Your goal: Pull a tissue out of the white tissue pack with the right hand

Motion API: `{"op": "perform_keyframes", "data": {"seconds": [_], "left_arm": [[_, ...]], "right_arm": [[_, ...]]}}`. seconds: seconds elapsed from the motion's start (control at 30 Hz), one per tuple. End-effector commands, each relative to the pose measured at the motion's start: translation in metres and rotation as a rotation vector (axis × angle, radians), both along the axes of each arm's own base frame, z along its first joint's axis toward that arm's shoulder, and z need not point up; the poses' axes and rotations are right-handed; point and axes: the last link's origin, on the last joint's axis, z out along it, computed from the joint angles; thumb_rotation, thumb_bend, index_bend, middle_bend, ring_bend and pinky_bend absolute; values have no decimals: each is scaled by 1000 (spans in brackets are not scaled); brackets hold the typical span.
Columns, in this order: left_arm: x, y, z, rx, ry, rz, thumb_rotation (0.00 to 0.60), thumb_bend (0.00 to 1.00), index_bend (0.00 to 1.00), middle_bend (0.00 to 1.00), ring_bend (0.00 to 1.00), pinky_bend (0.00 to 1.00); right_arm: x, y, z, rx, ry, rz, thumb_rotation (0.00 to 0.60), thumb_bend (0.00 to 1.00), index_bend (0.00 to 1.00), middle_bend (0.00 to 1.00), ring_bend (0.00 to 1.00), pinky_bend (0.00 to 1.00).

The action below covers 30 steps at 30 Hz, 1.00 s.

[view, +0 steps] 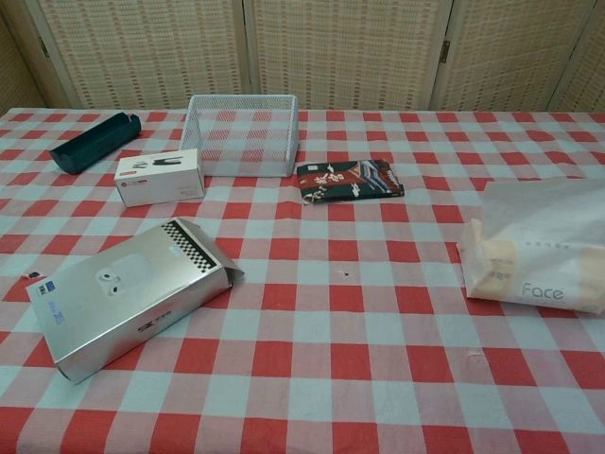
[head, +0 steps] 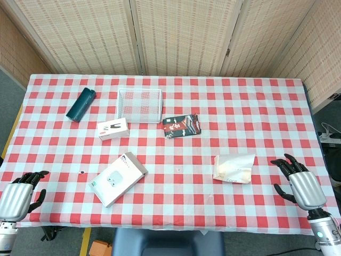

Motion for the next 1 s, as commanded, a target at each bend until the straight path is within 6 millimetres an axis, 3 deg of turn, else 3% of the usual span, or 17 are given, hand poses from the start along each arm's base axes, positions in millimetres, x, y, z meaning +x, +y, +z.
{"op": "perform_keyframes", "data": {"seconds": [0.03, 0.13, 0.2, 0.23, 0.3, 0.37, 0.47, 0.67, 1.0], "left_arm": [[0, 0, 0, -4, -1, 2, 600, 464, 281, 355, 289, 474], [0, 0, 0, -4, -1, 2, 600, 464, 281, 356, 289, 474], [0, 0, 0, -4, -6, 4, 600, 463, 282, 356, 289, 475], [1, 0, 1, -2, -11, 1, 600, 462, 282, 356, 289, 475], [1, -1, 0, -6, -15, -2, 600, 463, 282, 356, 289, 474], [1, -1, 1, -11, -18, 0, 600, 463, 282, 356, 288, 474], [1, 0, 2, -13, -35, 5, 600, 462, 282, 356, 289, 475], [2, -2, 3, -14, -47, 4, 600, 464, 285, 358, 289, 476], [1, -1, 0, -34, -45, 12, 600, 462, 285, 360, 293, 478]], "right_arm": [[-1, 0, -2, 5, 3, -3, 600, 244, 240, 229, 71, 290], [-1, 0, -2, 6, 4, -3, 600, 244, 250, 229, 73, 302], [-2, 0, -3, 9, 10, -5, 600, 244, 262, 229, 123, 385], [-4, -2, -3, 5, 29, -2, 600, 244, 267, 229, 174, 452], [-8, -6, -5, -16, 67, 2, 600, 244, 274, 276, 418, 695], [-11, -7, -8, -18, 85, -2, 600, 244, 274, 382, 566, 804], [-14, -10, -13, -28, 111, -3, 600, 245, 275, 516, 678, 899], [-14, -23, -27, 1, 101, -15, 600, 244, 280, 632, 787, 991], [5, -54, -58, 61, 70, 13, 600, 244, 278, 664, 818, 1000]]}}
